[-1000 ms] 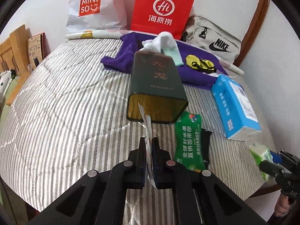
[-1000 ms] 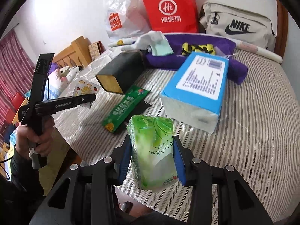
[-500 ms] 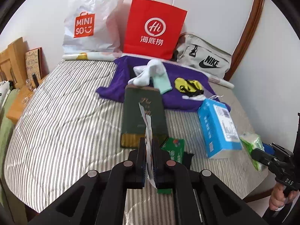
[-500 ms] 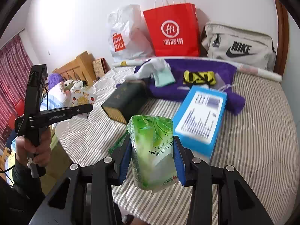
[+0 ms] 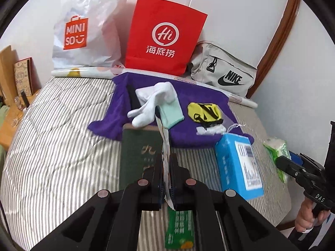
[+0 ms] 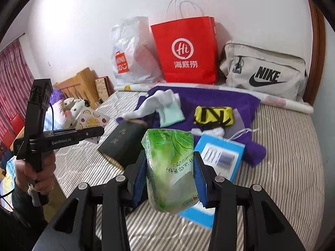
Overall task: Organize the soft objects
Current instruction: 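Carry the snack packet and green tissue pack over the purple towel with both grippers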
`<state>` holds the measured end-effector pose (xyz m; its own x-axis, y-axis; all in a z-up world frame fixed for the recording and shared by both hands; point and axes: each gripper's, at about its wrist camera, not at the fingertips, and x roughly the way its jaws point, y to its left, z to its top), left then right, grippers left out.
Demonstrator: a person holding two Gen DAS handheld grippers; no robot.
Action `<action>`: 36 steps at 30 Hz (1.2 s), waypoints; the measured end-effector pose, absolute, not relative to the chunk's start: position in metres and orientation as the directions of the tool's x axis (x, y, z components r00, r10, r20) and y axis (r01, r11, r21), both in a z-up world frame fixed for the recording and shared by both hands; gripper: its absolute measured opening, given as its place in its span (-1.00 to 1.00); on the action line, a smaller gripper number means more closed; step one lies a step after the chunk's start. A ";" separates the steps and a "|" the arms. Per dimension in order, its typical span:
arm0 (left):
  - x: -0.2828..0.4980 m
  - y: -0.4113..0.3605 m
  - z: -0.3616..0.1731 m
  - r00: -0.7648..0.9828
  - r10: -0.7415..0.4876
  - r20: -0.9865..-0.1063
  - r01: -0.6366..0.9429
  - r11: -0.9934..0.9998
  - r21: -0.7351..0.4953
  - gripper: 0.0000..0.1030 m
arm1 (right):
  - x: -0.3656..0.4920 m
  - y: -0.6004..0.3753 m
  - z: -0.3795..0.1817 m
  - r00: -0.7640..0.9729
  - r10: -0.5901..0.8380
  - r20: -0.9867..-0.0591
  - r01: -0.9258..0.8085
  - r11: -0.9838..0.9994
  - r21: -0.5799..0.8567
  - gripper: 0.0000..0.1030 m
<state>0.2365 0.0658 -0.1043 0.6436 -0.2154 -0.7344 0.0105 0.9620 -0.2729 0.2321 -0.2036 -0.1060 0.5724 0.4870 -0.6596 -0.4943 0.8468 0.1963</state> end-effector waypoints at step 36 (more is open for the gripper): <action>0.405 0.070 -0.160 0.565 -0.229 -0.793 0.002 0.961 -0.276 -0.87 | 0.391 -0.189 -0.157 0.559 0.347 -0.753 -0.424 0.900 0.100 -0.19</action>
